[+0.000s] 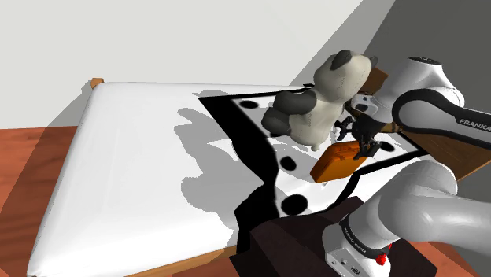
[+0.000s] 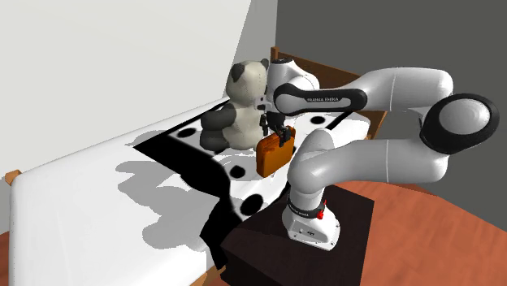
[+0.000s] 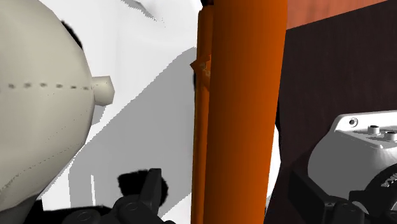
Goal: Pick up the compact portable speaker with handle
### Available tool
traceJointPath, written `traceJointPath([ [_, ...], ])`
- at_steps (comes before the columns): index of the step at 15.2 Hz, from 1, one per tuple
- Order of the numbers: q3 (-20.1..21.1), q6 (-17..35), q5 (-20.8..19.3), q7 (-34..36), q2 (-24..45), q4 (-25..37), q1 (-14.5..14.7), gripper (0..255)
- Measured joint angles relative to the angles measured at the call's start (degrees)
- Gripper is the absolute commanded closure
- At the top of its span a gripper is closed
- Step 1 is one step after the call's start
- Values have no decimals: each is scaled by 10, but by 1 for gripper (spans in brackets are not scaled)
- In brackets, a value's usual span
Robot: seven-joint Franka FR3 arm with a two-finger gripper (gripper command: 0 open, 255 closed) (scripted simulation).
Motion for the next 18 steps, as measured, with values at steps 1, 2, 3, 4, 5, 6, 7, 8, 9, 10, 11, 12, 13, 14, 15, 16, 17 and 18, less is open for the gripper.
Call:
traceJointPath([
  [1,-10,10,-10,-4,4,-6,-4,0],
  [2,-18,21,-18,-3,11,-11,-6,0],
  [3,-27,31,-27,-4,17,-16,-8,0],
  [4,-34,40,-34,-4,21,-20,-10,0],
  [5,-39,48,-39,-3,26,-23,-11,0],
  [6,-41,51,-42,-2,28,-25,-11,255],
  [7,-42,53,-43,-2,29,-27,-12,255],
  [8,-42,54,-43,-2,29,-27,-12,255],
  [9,-43,55,-43,-2,29,-26,-12,255],
  [10,-43,55,-44,-1,30,-26,-11,255],
  [11,-43,55,-44,-1,30,-26,-11,255],
  [12,-43,55,-44,-1,30,-26,-11,255],
  [13,-43,55,-44,-1,30,-26,-11,255],
  [14,-43,55,-44,-1,30,-26,-11,255],
  [15,-43,55,-44,-1,30,-26,-12,255],
  [16,-43,55,-44,-1,29,-27,-12,255],
  [17,-39,49,-40,-2,26,-26,-12,255],
  [18,-35,42,-36,-3,21,-23,-11,255],
])
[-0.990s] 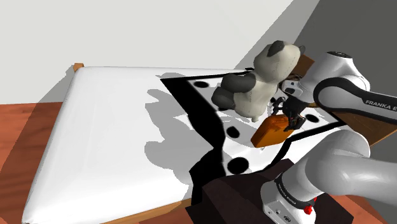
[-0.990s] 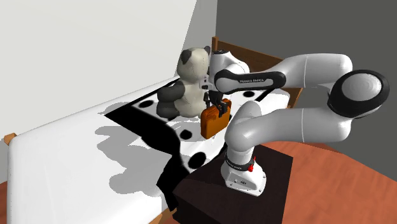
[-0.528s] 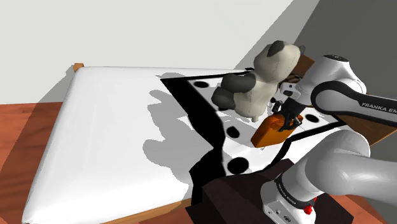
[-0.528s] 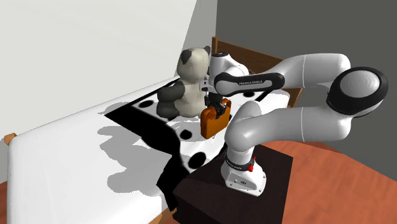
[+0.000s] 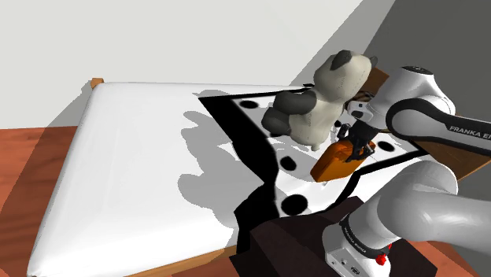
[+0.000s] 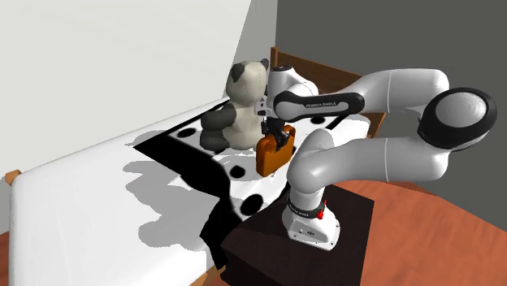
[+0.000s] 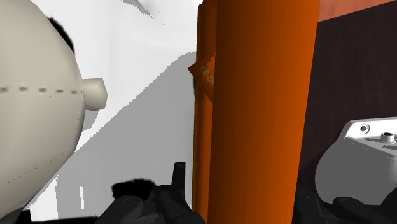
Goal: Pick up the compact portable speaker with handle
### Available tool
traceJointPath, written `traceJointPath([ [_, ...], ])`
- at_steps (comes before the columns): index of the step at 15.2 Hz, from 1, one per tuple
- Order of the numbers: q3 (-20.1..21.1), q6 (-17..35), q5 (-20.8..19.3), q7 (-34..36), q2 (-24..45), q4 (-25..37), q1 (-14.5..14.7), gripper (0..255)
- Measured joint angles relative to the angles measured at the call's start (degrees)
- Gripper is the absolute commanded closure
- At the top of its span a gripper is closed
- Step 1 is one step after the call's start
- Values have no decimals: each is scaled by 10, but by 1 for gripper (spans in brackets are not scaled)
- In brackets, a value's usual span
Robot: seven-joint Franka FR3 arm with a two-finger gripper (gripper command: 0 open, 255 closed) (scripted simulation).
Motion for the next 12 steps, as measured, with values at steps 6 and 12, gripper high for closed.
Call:
traceJointPath([
  [6,40,-51,41,0,-24,30,15,255],
  [12,74,-99,76,-3,-37,68,29,255],
])
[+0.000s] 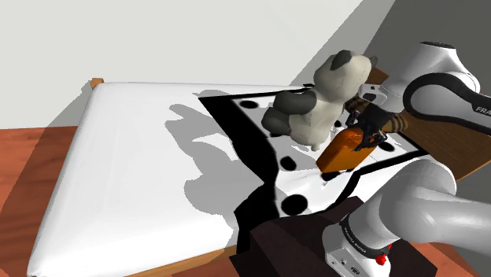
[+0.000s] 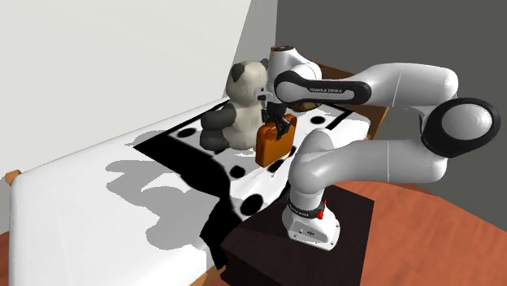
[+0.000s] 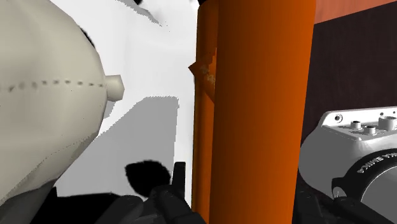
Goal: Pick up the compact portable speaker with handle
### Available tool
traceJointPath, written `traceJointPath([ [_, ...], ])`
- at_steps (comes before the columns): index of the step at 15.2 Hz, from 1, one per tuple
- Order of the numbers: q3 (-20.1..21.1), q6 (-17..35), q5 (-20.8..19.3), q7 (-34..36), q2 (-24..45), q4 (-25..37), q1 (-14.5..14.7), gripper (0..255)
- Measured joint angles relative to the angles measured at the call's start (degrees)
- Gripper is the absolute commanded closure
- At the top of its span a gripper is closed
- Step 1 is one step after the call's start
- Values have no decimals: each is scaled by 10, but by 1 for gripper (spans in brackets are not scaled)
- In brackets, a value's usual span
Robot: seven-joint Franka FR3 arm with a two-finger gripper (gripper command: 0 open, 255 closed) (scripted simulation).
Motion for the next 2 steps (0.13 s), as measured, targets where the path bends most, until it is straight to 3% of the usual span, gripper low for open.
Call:
traceJointPath([
  [2,6,-10,6,-2,-1,10,3,255],
])
